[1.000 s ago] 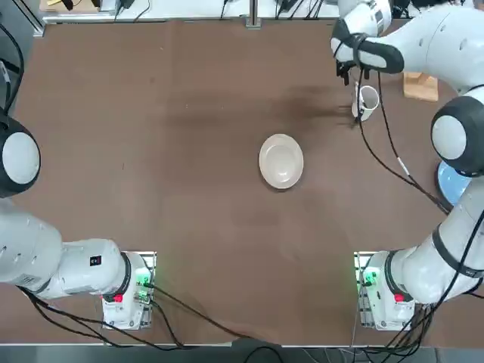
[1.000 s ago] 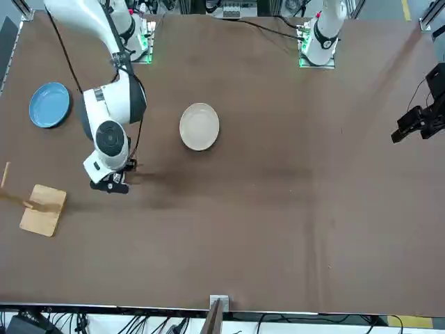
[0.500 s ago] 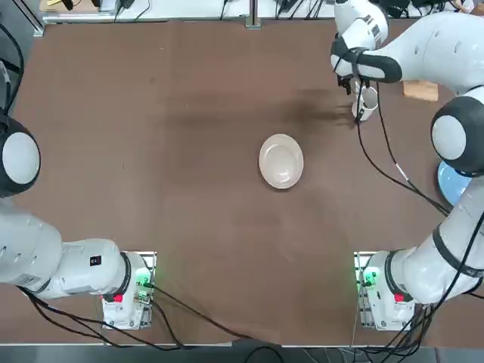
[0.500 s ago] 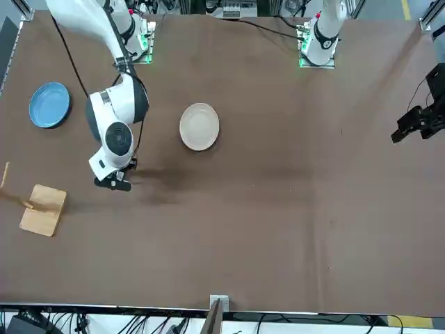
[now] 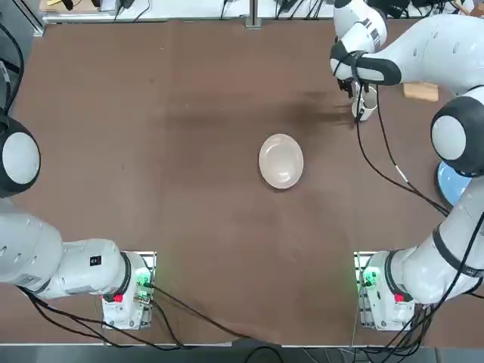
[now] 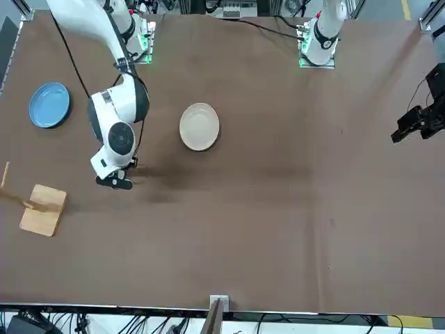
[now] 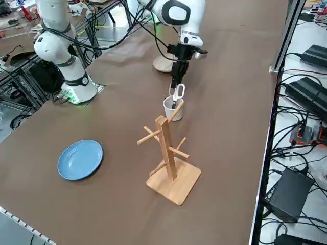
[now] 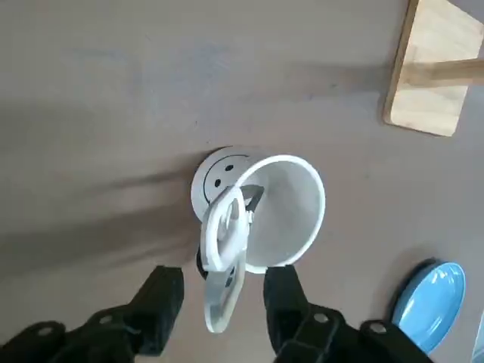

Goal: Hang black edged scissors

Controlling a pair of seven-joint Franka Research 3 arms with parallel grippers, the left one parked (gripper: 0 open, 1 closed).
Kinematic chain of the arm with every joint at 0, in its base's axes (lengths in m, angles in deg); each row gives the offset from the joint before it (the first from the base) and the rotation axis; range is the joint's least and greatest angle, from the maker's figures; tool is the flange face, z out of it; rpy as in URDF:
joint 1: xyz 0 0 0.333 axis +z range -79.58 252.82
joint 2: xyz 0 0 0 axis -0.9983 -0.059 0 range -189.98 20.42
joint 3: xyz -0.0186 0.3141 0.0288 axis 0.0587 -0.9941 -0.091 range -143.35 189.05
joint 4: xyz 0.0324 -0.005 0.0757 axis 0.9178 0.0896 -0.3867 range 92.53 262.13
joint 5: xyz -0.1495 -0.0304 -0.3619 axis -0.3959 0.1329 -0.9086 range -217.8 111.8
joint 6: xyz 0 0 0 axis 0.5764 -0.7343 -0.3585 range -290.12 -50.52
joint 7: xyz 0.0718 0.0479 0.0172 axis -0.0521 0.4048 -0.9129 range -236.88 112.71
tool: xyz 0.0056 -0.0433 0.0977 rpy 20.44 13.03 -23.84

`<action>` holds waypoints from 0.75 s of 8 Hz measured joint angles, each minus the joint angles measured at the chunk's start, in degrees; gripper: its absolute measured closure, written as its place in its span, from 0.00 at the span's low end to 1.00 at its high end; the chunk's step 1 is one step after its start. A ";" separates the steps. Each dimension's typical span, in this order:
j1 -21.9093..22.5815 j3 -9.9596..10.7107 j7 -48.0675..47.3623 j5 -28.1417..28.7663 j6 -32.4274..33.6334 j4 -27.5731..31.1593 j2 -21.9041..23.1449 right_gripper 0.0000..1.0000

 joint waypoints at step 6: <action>0.31 0.00 -0.08 -0.07 -0.18 0.16 -0.77 0.61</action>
